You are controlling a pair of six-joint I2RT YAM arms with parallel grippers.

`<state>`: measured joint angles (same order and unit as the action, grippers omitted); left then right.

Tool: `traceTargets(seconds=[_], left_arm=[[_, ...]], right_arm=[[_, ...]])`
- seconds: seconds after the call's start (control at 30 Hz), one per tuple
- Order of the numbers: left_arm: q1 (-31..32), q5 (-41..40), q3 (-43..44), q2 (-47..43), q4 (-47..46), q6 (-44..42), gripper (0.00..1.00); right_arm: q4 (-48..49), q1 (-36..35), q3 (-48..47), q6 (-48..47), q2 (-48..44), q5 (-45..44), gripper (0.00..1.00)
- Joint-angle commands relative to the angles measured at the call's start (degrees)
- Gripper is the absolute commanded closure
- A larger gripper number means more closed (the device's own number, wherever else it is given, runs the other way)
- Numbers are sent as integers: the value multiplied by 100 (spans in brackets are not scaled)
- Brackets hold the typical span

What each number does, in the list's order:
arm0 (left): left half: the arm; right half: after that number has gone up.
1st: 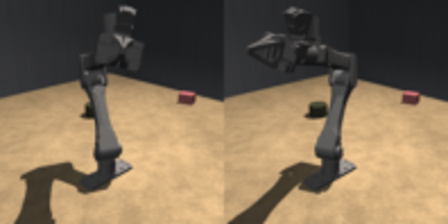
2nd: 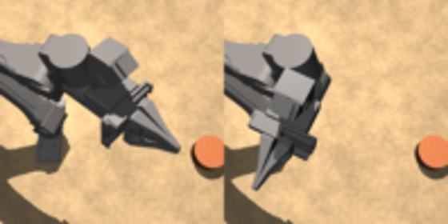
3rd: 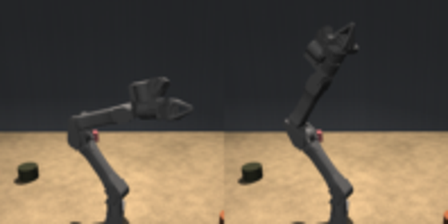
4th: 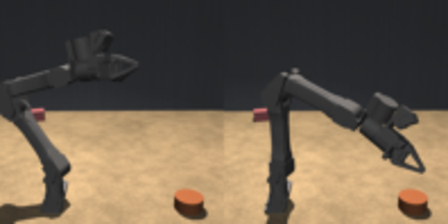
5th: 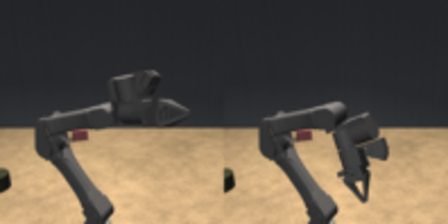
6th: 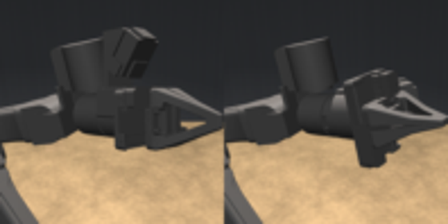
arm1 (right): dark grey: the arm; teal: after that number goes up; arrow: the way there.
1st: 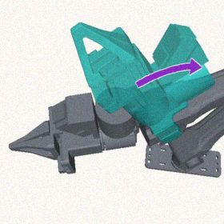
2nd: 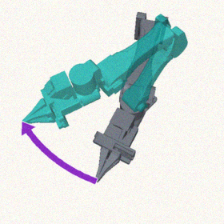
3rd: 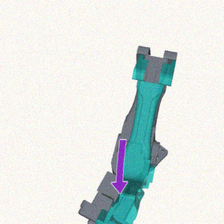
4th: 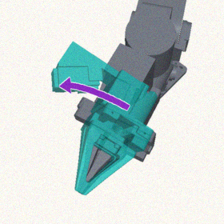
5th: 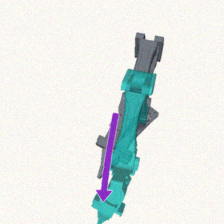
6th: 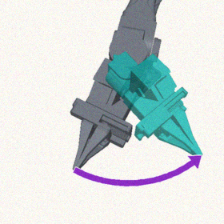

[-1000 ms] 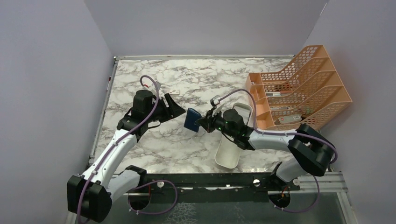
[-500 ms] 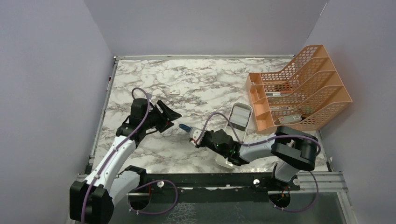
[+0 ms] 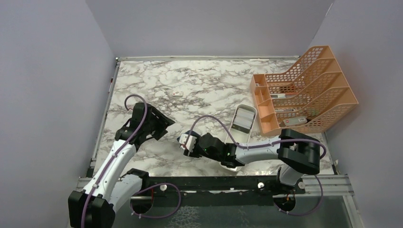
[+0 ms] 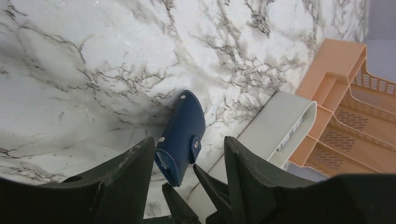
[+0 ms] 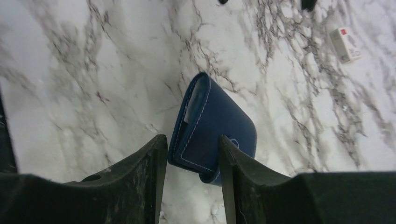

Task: Put the credit cards into the card holder
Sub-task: Turn over the card holder at the center of the board.

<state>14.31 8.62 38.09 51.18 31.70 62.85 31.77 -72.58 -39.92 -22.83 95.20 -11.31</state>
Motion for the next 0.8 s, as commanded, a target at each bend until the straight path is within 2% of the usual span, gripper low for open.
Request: traceTargets(seconds=[0.0, 0.13, 0.27, 0.43, 0.47, 0.67, 0.77], left_arm=[[-18, -626, -161, -27, 225, -48, 44], [-16, -665, -342, 20, -25, -381, 53], [-15, -609, -513, 1, -194, -530, 56], [-14, 8, -976, -89, -807, -523, 63], [-11, 185, -1073, -82, -971, -543, 65], [-8, 1018, -1541, 126, -1986, -561, 98], [-8, 1181, -1637, 263, -2246, -476, 100]], right_arm=[[-1949, 0, -936, 1887, -123, 640, 51], [-2161, 17, -1194, 2744, -113, 721, 52], [-2464, 59, -1501, 3357, 4, 519, 52], [-3315, 234, -2163, 3803, 404, 115, 52], [-3385, 313, -2218, 3872, 460, 166, 52], [-3646, 707, -2404, 4025, 674, 461, 52], [-3728, 756, -2511, 4006, 787, 527, 52]])
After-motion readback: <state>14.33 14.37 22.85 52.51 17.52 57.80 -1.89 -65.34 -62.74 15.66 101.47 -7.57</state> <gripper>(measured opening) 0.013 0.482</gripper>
